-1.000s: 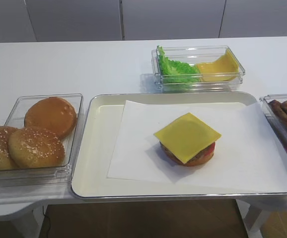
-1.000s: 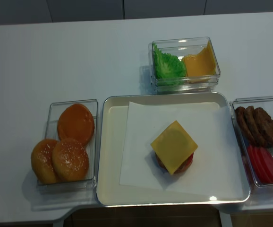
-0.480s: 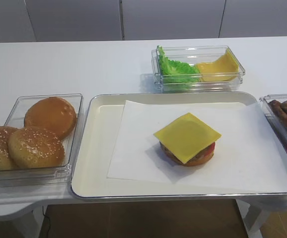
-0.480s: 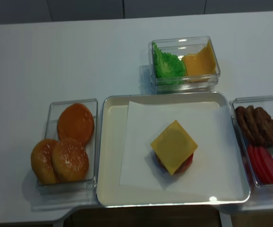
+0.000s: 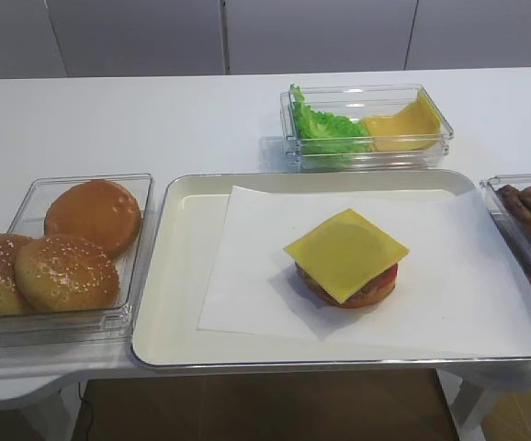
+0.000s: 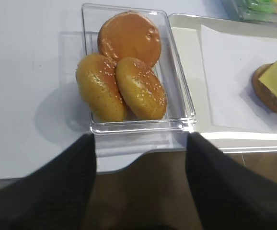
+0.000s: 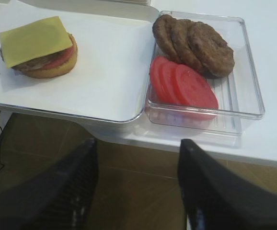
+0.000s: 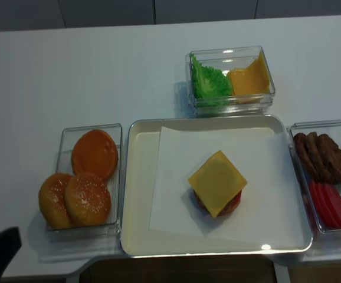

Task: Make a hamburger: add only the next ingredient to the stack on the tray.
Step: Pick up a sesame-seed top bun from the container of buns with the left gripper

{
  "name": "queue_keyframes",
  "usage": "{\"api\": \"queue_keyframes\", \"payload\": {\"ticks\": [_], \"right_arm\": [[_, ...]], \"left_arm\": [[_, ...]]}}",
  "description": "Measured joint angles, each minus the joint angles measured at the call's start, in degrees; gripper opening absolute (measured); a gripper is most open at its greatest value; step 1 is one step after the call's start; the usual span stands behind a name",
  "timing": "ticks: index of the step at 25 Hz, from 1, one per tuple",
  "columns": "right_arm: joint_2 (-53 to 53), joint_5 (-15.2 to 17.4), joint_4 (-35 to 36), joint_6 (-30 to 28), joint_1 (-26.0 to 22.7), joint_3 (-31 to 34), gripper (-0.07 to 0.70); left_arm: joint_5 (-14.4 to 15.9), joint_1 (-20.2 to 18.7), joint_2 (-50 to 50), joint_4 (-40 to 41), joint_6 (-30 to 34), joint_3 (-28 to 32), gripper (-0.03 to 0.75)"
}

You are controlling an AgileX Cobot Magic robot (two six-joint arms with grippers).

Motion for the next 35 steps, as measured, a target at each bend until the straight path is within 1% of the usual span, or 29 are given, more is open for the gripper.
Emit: {"api": "queue_keyframes", "payload": {"ticks": [3, 5, 11, 13, 15, 18, 19, 22, 26, 30, 32, 35], "right_arm": [[0.0, 0.0, 0.1, 0.0, 0.0, 0.0, 0.405], [0.0, 0.0, 0.1, 0.0, 0.0, 0.0, 0.405], [0.0, 0.0, 0.1, 0.0, 0.0, 0.0, 0.405], [0.0, 0.0, 0.1, 0.0, 0.0, 0.0, 0.405], [0.0, 0.0, 0.1, 0.0, 0.0, 0.0, 0.405], [0.0, 0.0, 0.1, 0.0, 0.0, 0.0, 0.405], [0.0, 0.0, 0.1, 0.0, 0.0, 0.0, 0.405], [0.0, 0.0, 0.1, 0.0, 0.0, 0.0, 0.405], [0.0, 0.0, 0.1, 0.0, 0.0, 0.0, 0.405], [0.0, 0.0, 0.1, 0.0, 0.0, 0.0, 0.405], [0.0, 0.0, 0.2, 0.0, 0.0, 0.0, 0.405], [0.0, 0.0, 0.2, 0.0, 0.0, 0.0, 0.405]], "left_arm": [[-3.0, 0.0, 8.3, -0.4, -2.6, -0.5, 0.442], [-4.5, 0.0, 13.6, -1.4, -3.0, -0.9, 0.442], [-8.6, 0.0, 26.2, -7.4, -1.1, -2.6, 0.442], [-9.4, 1.0, 28.6, -8.2, -0.3, -3.1, 0.442], [-9.8, 3.1, 30.4, -9.2, 1.1, -3.2, 0.442], [-10.0, 7.5, 31.9, -12.1, 5.9, -3.2, 0.442], [-10.0, 9.1, 32.1, -13.9, 8.7, -3.2, 0.442], [-10.0, 12.1, 34.1, -20.9, 16.0, -3.2, 0.442], [-9.1, 14.9, 38.3, -25.9, 21.8, -3.2, 0.442], [-7.9, 17.3, 41.0, -26.5, 25.4, -3.2, 0.442], [-7.8, 17.8, 41.6, -26.5, 26.3, -3.2, 0.442], [-6.7, 18.2, 42.7, -26.3, 28.4, -3.3, 0.442]]}}
